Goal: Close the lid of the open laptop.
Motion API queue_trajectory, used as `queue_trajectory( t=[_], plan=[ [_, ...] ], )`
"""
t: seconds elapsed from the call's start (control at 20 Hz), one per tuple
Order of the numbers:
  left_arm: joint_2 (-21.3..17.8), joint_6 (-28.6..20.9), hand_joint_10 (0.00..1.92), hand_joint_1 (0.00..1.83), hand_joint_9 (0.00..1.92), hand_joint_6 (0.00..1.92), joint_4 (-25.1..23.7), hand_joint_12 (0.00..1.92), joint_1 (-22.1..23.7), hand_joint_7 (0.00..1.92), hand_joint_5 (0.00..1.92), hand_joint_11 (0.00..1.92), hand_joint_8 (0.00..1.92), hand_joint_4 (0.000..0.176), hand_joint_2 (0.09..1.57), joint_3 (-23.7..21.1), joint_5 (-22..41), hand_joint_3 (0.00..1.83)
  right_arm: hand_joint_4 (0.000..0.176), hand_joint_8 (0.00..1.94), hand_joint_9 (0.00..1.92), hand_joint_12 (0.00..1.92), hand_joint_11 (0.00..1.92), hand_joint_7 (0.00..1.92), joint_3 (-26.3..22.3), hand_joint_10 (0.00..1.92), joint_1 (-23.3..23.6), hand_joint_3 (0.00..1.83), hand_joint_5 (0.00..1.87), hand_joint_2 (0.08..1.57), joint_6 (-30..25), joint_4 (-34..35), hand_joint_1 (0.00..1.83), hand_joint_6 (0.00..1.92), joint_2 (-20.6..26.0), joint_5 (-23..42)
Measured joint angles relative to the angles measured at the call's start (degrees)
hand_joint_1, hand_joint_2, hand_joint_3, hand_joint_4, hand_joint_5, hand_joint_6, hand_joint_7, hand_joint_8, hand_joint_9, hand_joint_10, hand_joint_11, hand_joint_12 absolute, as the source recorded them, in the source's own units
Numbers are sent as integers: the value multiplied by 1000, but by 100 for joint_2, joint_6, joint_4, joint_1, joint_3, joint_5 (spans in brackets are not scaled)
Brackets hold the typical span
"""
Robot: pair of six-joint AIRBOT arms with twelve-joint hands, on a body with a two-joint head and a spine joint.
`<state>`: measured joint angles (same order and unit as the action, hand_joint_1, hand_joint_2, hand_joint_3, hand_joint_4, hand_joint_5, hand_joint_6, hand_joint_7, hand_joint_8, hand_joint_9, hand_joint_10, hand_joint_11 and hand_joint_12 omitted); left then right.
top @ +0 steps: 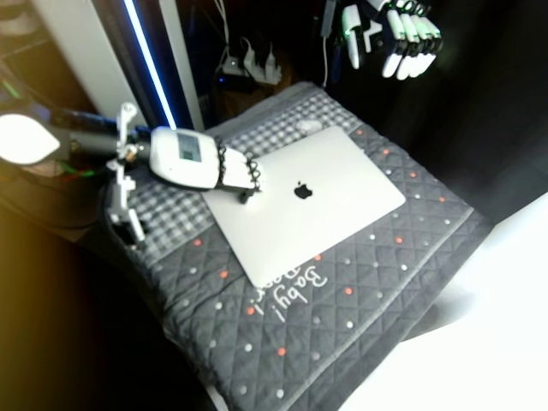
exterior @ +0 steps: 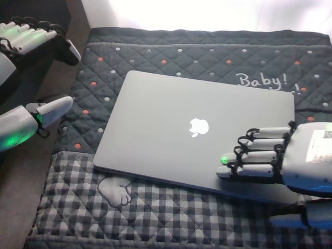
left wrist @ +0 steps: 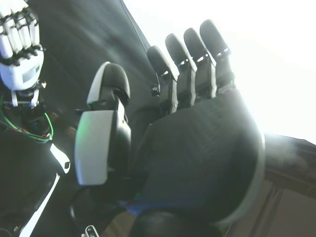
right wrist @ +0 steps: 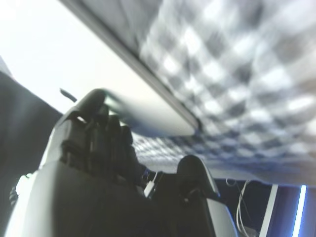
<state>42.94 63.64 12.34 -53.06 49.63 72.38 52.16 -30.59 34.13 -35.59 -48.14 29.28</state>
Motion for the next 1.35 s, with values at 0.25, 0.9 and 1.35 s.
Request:
queue_trajectory(
  t=[0.25, 0.9, 1.35],
  plan=[
    [2, 4, 810, 617, 44, 537, 35, 1382, -44, 260, 74, 0, 244, 9, 1325, 42, -28, 0, 62, 0, 0, 97, 0, 0, -13, 0, -9, 1, 0, 1385, 691, 1008, 151, 0, 433, 348],
    [13, 2, 0, 342, 0, 0, 234, 0, -111, 0, 0, 0, 0, 113, 1332, 70, 505, 0, 52, 0, 1, 405, 0, 0, -111, 0, -28, 0, 0, 1356, 1856, 2697, 476, 0, 820, 1574],
    [13, -136, 0, 301, 0, 0, 273, 0, -151, 0, 0, 0, 0, 166, 1233, 131, 782, 0, 24, 0, 0, 0, 0, 0, -153, 0, -31, 0, 0, 1284, 2024, 2916, 457, 0, 997, 1882]
  ],
)
